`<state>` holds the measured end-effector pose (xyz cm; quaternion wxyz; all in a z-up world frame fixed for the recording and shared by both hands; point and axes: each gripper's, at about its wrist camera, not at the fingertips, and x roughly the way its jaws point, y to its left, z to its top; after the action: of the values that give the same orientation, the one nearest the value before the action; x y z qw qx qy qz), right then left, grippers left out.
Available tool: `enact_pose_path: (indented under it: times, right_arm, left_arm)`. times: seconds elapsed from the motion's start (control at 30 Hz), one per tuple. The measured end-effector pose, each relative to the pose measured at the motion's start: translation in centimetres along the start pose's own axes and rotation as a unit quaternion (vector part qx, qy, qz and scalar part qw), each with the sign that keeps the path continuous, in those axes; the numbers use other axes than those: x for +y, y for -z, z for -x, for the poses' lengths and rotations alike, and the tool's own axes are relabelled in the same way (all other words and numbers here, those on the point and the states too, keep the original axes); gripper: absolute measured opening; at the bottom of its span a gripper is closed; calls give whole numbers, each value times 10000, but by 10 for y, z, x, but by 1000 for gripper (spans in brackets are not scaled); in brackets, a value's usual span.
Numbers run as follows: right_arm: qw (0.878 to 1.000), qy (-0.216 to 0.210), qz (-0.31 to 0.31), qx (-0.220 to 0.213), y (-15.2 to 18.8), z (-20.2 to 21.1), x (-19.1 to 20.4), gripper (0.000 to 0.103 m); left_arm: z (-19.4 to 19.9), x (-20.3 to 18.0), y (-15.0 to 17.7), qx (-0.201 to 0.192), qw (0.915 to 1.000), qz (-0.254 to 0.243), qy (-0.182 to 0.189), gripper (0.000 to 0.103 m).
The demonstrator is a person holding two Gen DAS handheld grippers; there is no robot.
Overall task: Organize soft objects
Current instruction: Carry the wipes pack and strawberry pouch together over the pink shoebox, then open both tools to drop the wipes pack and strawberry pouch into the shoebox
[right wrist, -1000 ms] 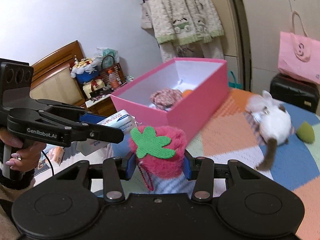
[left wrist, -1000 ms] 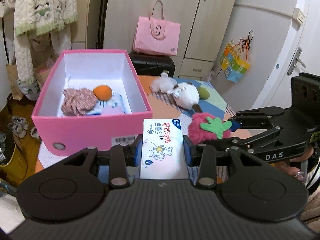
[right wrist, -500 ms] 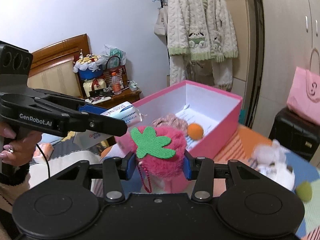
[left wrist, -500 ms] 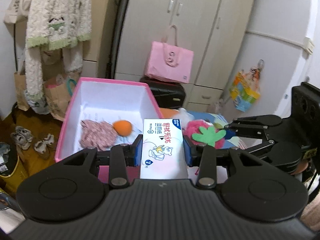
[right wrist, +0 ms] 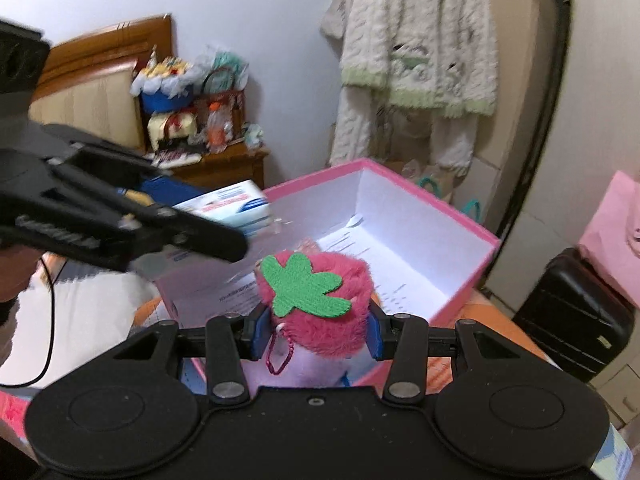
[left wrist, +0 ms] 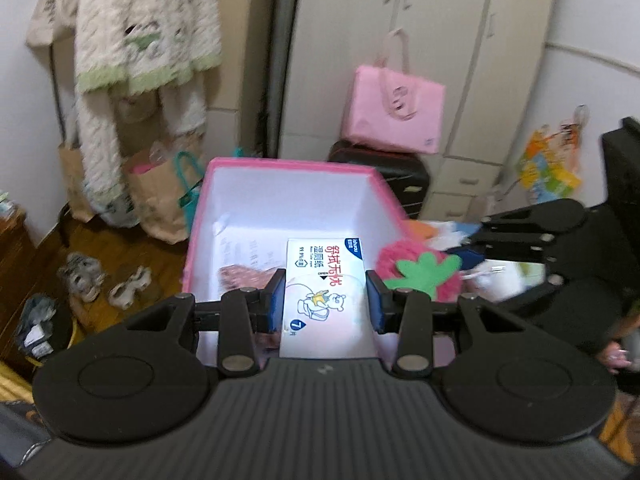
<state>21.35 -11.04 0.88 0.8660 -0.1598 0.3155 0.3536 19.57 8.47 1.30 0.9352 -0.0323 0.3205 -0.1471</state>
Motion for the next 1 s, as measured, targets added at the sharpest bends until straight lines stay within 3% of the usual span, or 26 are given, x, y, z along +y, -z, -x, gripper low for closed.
enact_pose_path:
  times: [0.13, 0.33, 0.63, 0.67, 0.73, 0.77, 0.87, 1.0]
  right_arm:
    - [9986, -127, 424, 278, -2, -30, 6, 50]
    - [9977, -450, 304, 415, -7, -57, 2, 51]
    - [9919, -908, 366, 808, -7, -87, 5, 51]
    - [9922, -890, 366, 787, -7, -87, 6, 53]
    - [9926, -825, 322, 833, -7, -87, 5, 68]
    - [9930, -766, 313, 838, -6, -87, 4, 70]
    - [9944, -566, 389, 798, -6, -81, 4, 71]
    - [9963, -519, 260, 637, -6, -62, 2, 73]
  left_arm:
    - [-21, 14, 0, 87, 9989, -31, -463, 39]
    - [-29, 15, 3, 241, 9993, -126, -252, 39]
    - [-44, 11, 7, 597, 9966, -375, -420, 40]
    - [-45, 13, 7, 634, 9965, -314, -436, 41]
    - [-45, 14, 8, 650, 9964, -238, -493, 44]
    - [-44, 13, 9, 631, 9964, -228, -522, 50]
    - [-35, 9, 9, 514, 9972, -298, -455, 65]
    - [-25, 4, 4, 472, 9982, -207, -294, 67]
